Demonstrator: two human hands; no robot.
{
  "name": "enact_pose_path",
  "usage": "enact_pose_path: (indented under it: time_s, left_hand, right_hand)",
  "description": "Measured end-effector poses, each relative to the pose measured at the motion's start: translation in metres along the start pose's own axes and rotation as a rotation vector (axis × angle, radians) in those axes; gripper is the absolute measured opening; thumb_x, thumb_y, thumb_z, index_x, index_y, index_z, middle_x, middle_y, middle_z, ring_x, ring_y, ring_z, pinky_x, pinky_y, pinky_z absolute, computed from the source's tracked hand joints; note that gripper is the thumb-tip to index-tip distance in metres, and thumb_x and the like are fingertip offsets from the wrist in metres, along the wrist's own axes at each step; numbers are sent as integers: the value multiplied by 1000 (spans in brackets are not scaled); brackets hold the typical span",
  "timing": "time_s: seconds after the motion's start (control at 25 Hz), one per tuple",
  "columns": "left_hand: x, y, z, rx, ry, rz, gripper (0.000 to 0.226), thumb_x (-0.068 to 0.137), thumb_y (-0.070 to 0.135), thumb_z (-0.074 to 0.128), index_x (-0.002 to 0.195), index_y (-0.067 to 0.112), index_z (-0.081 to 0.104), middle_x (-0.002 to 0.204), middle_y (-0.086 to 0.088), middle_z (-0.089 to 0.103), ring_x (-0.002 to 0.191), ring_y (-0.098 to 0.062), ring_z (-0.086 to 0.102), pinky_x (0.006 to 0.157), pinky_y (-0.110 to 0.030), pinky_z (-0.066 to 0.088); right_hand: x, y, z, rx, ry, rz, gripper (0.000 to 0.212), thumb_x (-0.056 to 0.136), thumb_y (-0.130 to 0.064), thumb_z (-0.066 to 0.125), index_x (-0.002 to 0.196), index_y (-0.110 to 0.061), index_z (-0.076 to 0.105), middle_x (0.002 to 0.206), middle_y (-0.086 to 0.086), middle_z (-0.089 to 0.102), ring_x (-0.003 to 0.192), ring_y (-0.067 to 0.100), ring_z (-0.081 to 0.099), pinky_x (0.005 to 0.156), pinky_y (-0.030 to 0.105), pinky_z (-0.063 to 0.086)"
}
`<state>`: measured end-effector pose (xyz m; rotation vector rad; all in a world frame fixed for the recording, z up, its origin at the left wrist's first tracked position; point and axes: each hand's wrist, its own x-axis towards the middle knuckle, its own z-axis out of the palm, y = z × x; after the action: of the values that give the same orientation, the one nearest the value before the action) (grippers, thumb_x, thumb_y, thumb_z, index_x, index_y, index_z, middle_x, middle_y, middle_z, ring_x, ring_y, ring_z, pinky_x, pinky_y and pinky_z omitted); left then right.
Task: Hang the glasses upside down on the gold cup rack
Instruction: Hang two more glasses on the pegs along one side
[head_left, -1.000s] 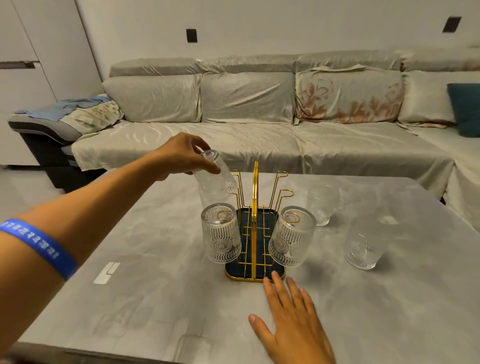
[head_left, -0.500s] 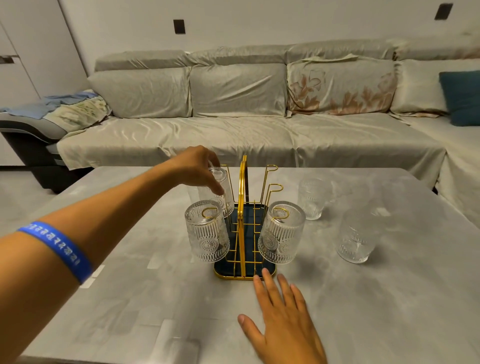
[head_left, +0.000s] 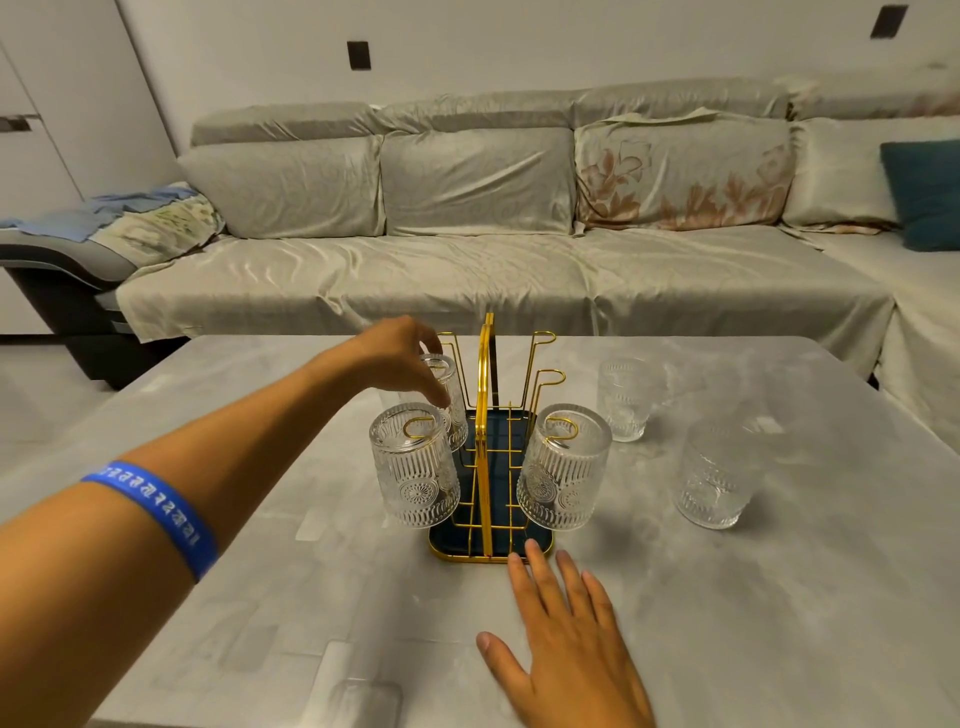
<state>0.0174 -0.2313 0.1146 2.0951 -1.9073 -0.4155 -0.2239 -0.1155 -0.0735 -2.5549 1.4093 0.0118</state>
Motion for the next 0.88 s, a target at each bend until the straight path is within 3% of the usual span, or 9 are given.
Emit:
enact_pose_path:
  time_s: [0.08, 0.2, 0.32, 0.44, 0.56, 0.72, 0.76, 0.8, 0.88]
  left_hand:
    - [-2, -1, 2, -10, -11, -9, 70, 65, 33, 87, 125, 13, 57, 121, -14, 65, 101, -28, 62, 81, -34, 52]
    - [-12, -8, 2, -231, -7, -5, 73, 76, 51, 72, 135, 14, 49, 131, -13, 58, 110, -26, 57, 86, -34, 46]
    - [-20, -36, 5, -573, 285, -84, 56, 90, 49, 57, 133, 14, 52, 127, -9, 60, 112, -24, 57, 87, -36, 47]
    - [-17, -76, 20, -689, 483, -317, 55, 87, 27, 69, 136, 13, 48, 129, -14, 59, 108, -28, 58, 92, -43, 49]
    - [-6, -99, 50, -710, 406, -446, 72, 78, 14, 77, 141, 14, 42, 136, -17, 54, 114, -32, 55, 96, -44, 48]
    - [16, -109, 82, -745, 298, -411, 80, 76, 11, 78, 144, 10, 35, 140, -17, 48, 121, -36, 53, 102, -53, 45]
    - [23, -110, 91, -770, 270, -383, 76, 78, 11, 76, 142, 7, 36, 140, -18, 49, 120, -36, 53, 101, -52, 46]
    - [28, -110, 98, -782, 254, -354, 69, 81, 11, 74, 140, 5, 39, 138, -18, 50, 118, -35, 54, 99, -49, 47]
    - [37, -110, 109, -752, 276, -304, 55, 84, 9, 69, 133, 2, 46, 134, -20, 54, 113, -34, 55, 89, -39, 47]
  right_hand:
    - [0, 0, 0, 7, -3, -4, 107, 52, -84, -22, 148, -36, -17, 144, -3, -39, 142, 23, -25, 103, 37, -29]
    - [-2, 0, -1, -10, -6, -4, 107, 53, -83, -23, 148, -36, -17, 145, -3, -38, 143, 23, -24, 108, 39, -23]
    - [-2, -4, -4, -15, -3, 1, 108, 51, -83, -23, 148, -35, -18, 147, -3, -37, 143, 23, -24, 108, 39, -21]
    - [0, -4, -4, -40, 0, 7, 103, 55, -83, -20, 147, -36, -20, 145, -2, -39, 143, 24, -24, 110, 40, -19]
    - [2, -2, -4, -50, 30, 20, 86, 76, -82, 1, 146, -37, -21, 144, -4, -41, 141, 22, -27, 108, 39, -23]
    - [1, -4, -2, -27, 60, -6, 86, 75, -84, 2, 145, -39, -21, 144, -9, -41, 136, 20, -32, 96, 31, -36]
    - [1, -4, -4, -42, 87, 2, 87, 74, -83, 0, 148, -38, -11, 151, -7, -31, 142, 23, -21, 100, 32, -32]
    - [-1, -4, -6, -66, 98, 1, 87, 77, -81, 1, 151, -36, 10, 159, -2, -8, 146, 27, 3, 106, 34, -22]
    - [-1, -7, -13, 26, 0, 45, 82, 84, -74, 9, 134, -28, 54, 145, 3, 47, 126, 29, 51, 108, 37, 10]
